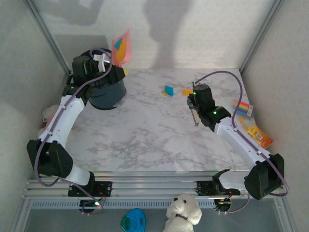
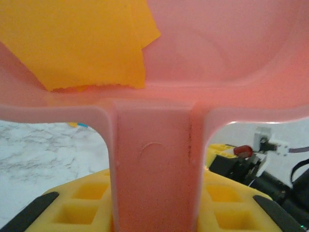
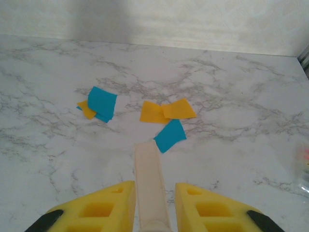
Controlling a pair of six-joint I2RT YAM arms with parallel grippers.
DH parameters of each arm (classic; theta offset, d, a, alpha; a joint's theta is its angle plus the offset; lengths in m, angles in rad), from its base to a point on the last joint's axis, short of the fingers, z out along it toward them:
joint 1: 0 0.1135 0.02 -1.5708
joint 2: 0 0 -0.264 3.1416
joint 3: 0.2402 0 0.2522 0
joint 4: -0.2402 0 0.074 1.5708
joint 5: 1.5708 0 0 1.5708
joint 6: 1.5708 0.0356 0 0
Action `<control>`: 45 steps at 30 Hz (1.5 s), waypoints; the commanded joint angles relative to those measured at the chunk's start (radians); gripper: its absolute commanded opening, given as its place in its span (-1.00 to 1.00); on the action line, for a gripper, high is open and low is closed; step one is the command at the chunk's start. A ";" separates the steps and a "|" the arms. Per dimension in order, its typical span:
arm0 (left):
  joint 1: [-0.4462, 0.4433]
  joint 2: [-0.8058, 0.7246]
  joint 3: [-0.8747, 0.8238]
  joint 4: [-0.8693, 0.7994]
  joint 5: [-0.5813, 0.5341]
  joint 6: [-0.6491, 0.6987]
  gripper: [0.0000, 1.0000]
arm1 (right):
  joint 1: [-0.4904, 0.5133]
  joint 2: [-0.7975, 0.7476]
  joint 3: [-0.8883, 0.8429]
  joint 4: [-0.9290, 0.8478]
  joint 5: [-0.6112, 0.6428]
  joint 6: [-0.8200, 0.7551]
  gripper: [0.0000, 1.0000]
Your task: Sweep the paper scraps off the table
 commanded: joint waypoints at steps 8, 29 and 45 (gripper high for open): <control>0.071 0.061 0.000 0.252 0.121 -0.293 -1.00 | -0.005 0.000 0.022 -0.003 -0.008 0.018 -1.00; 0.114 0.216 -0.042 0.741 0.102 -0.801 -1.00 | -0.005 0.001 0.020 -0.016 -0.001 0.019 -1.00; 0.112 0.245 -0.214 1.234 -0.026 -1.268 -1.00 | -0.005 0.010 0.020 -0.016 -0.006 0.018 -1.00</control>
